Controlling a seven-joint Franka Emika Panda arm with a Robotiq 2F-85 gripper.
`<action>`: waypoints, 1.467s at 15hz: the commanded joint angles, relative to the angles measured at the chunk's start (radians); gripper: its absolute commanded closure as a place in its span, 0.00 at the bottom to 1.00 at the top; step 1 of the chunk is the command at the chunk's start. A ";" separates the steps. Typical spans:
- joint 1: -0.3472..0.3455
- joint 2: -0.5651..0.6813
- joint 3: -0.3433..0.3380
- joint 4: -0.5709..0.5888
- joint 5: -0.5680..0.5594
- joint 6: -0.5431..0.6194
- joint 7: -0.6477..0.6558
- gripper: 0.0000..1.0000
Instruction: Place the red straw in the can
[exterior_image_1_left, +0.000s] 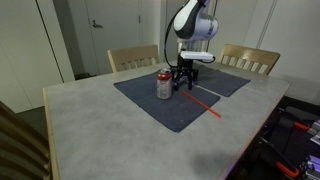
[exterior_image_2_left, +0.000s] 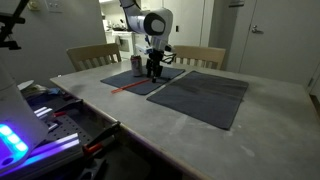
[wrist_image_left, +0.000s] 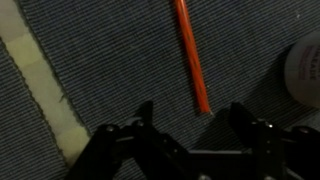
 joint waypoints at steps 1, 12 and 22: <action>-0.018 0.013 0.024 -0.024 0.039 0.053 -0.023 0.30; -0.005 0.011 0.017 -0.030 0.041 0.024 -0.004 0.00; -0.035 -0.032 0.010 -0.093 0.077 0.044 0.002 0.00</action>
